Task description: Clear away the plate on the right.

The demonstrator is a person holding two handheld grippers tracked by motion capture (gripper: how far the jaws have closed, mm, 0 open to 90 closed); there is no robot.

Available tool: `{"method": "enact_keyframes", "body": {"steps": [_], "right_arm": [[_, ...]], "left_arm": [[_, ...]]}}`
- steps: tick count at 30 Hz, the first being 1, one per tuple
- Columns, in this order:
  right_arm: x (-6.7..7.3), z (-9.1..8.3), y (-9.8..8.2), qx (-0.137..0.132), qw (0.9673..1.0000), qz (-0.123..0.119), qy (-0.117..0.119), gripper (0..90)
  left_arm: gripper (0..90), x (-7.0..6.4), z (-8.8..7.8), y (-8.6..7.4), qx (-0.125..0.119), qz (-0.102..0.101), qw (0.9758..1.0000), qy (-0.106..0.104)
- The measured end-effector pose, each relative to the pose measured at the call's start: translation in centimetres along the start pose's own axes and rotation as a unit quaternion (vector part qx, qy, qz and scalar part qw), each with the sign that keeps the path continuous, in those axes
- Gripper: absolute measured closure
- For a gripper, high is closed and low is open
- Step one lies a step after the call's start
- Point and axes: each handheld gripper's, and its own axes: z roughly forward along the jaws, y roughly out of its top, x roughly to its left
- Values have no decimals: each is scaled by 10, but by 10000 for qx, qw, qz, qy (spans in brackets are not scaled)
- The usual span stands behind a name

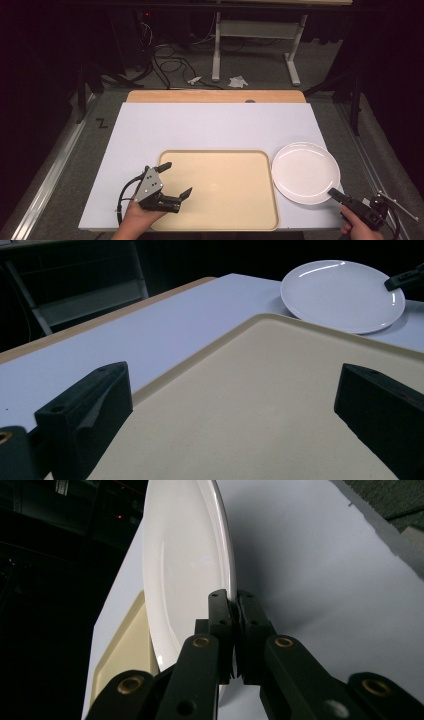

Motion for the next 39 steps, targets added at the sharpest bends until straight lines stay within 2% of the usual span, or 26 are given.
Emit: {"method": "enact_keyframes", "body": {"steps": [18, 23, 29, 35, 39], "right_arm": [[4, -8, 4, -182, 9998, -72, 19, 886], [5, -11, 5, -267, 9995, -17, 169, 891], [9, -13, 7, -341, 9992, -85, 203, 889], [15, -12, 9, -316, 9989, -103, 319, 889], [22, -7, 11, -226, 9988, -239, 367, 887]], "left_arm": [[28, 1, -1, 0, -31, 9, 10000, 13], [28, 1, -1, 0, -45, 6, 10000, 24], [28, 1, -1, 0, -54, 6, 10000, 26], [28, 1, -2, 0, -67, 5, 10000, 55], [28, 2, -3, 0, -87, -19, 9999, 80]]}}
